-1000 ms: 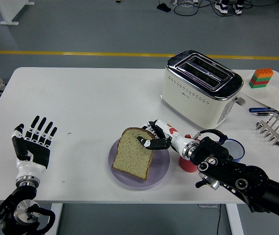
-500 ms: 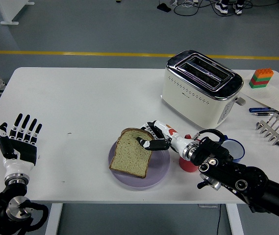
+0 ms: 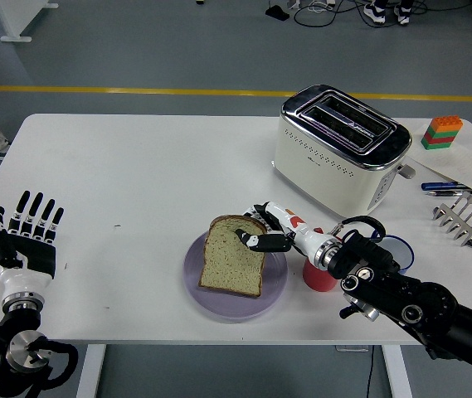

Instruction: Push plate across desktop,pick up the break from the machine,place the break in the plate

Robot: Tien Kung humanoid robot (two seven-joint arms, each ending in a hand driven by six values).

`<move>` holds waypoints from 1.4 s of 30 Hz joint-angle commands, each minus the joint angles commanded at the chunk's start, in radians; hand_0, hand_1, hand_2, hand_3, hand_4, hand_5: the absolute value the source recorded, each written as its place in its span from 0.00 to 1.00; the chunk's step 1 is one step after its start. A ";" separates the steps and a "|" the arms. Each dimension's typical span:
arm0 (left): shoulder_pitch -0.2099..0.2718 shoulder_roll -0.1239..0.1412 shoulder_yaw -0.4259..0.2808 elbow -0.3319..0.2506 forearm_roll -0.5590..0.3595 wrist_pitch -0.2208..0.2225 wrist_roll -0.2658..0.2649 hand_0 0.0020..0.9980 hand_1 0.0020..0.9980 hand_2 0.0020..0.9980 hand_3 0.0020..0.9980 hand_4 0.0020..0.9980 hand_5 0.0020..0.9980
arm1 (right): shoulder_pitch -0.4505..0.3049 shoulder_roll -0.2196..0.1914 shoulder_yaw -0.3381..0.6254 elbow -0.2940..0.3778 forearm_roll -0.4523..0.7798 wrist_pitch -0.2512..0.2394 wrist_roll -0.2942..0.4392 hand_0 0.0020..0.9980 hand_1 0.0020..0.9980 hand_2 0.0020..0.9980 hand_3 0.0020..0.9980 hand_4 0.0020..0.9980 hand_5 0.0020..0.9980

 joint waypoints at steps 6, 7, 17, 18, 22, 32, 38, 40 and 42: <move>-0.001 -0.002 -0.001 0.000 0.001 0.000 -0.001 0.75 0.74 0.75 0.71 0.52 1.00 | -0.004 -0.001 0.006 -0.016 -0.016 -0.002 0.011 0.62 0.59 0.58 0.59 0.63 0.33; -0.001 -0.002 -0.002 0.000 0.001 0.000 -0.001 0.75 0.74 0.75 0.71 0.52 1.00 | -0.004 -0.001 0.006 -0.018 -0.016 -0.001 0.012 0.62 0.59 0.58 0.59 0.63 0.33; -0.002 -0.002 -0.003 0.002 -0.001 0.000 -0.003 0.75 0.74 0.75 0.71 0.52 1.00 | -0.010 -0.004 0.012 -0.028 -0.025 0.005 0.034 0.71 0.66 0.66 0.68 0.69 0.39; -0.002 -0.002 -0.002 0.003 -0.001 0.000 -0.003 0.75 0.74 0.75 0.71 0.52 1.00 | -0.010 -0.005 0.015 -0.026 -0.023 0.001 0.040 0.71 0.66 0.66 0.68 0.69 0.39; -0.001 -0.002 -0.003 0.004 -0.002 0.000 -0.003 0.75 0.74 0.75 0.71 0.52 1.00 | -0.013 -0.010 0.026 -0.018 -0.015 -0.008 0.055 0.75 0.69 0.68 0.70 0.70 0.39; -0.002 -0.003 -0.001 0.005 -0.003 0.000 -0.003 0.75 0.74 0.75 0.71 0.52 1.00 | -0.012 -0.028 0.091 0.009 0.004 -0.054 0.094 0.78 0.70 0.69 0.70 0.69 0.39; -0.001 -0.003 -0.002 0.005 -0.003 0.001 -0.004 0.75 0.74 0.75 0.71 0.52 1.00 | -0.013 -0.044 0.152 0.048 0.011 -0.063 0.110 0.78 0.70 0.69 0.70 0.71 0.41; -0.001 -0.003 -0.002 0.005 -0.002 0.001 -0.004 0.75 0.74 0.75 0.71 0.52 1.00 | -0.017 -0.049 0.168 0.066 0.028 -0.062 0.119 0.78 0.70 0.69 0.70 0.71 0.41; -0.001 -0.003 -0.002 0.004 -0.001 0.000 -0.004 0.75 0.74 0.75 0.71 0.52 1.00 | -0.020 -0.053 0.180 0.082 0.048 -0.060 0.126 0.78 0.70 0.69 0.70 0.71 0.41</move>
